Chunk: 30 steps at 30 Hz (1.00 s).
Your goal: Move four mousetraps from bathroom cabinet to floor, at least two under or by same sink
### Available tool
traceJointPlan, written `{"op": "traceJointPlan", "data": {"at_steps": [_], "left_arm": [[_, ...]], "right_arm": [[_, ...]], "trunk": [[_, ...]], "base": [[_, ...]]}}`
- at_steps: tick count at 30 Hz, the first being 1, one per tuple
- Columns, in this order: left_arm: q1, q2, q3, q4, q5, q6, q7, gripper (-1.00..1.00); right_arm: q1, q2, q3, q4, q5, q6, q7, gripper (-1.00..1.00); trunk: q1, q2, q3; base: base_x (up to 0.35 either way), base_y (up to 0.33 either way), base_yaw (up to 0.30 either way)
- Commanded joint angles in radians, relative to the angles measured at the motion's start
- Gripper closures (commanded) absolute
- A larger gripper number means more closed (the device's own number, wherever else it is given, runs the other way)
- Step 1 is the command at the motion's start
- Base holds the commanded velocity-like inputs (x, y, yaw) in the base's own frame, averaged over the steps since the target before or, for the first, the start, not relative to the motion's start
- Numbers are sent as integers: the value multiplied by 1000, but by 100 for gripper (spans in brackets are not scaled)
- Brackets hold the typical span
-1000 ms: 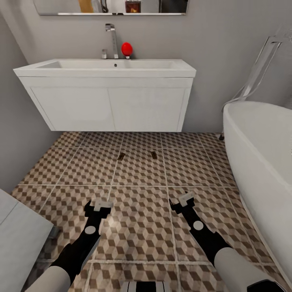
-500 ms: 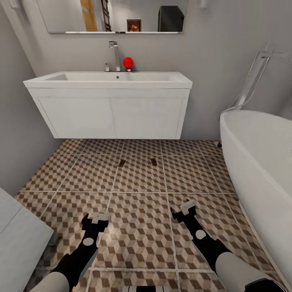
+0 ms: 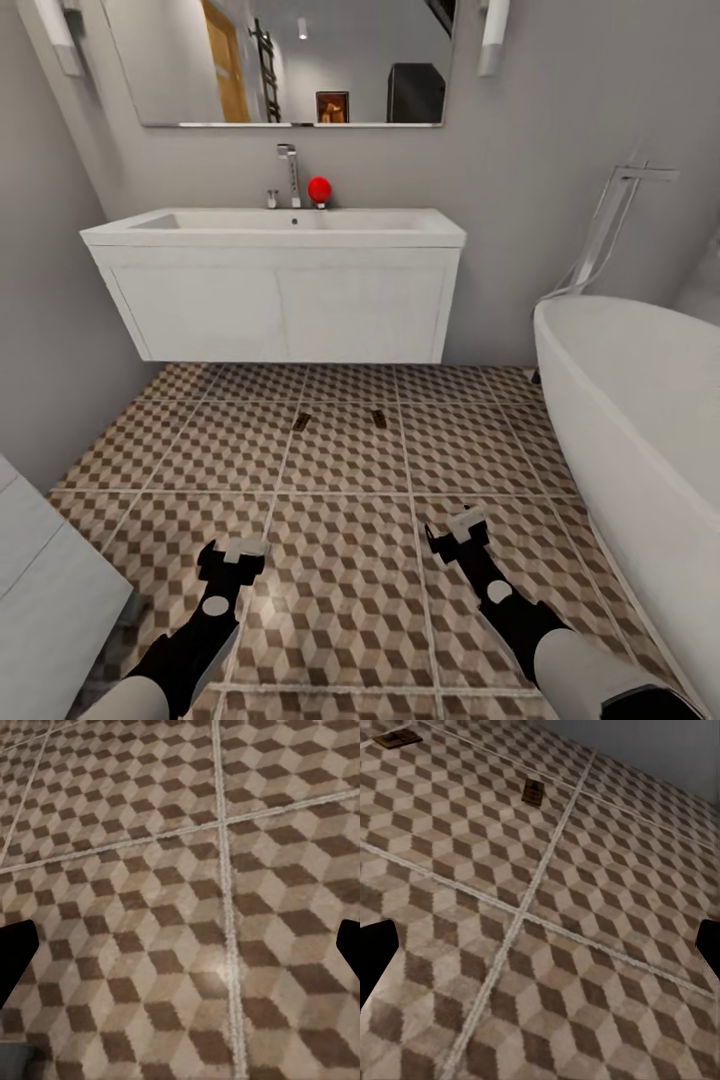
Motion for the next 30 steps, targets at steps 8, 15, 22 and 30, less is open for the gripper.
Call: {"op": "traceJointPlan", "data": {"at_steps": [8,15,22,30], "left_arm": [[0,-2,-8,71,9,-53,7,-100],[1,-4,-8,114,11,-73,5,-100],[1,-7,-8,174,11,-94,3,-100],[1,-27,-8,365,11,-373,6,-100]], "right_arm": [[-1,-3,3,102,5,-67,-10,-100],[-1,-3,4,152,5,-117,-10,-100],[0,-3,4,186,1,-134,-10,-100],[12,-3,4,208,-11,-169,-10,-100]], "trunk": [[-4,2,43],[-7,3,81],[-10,5,120],[-14,7,163]], "base": [[0,0,0],[0,0,0],[0,0,0],[0,0,0]]}}
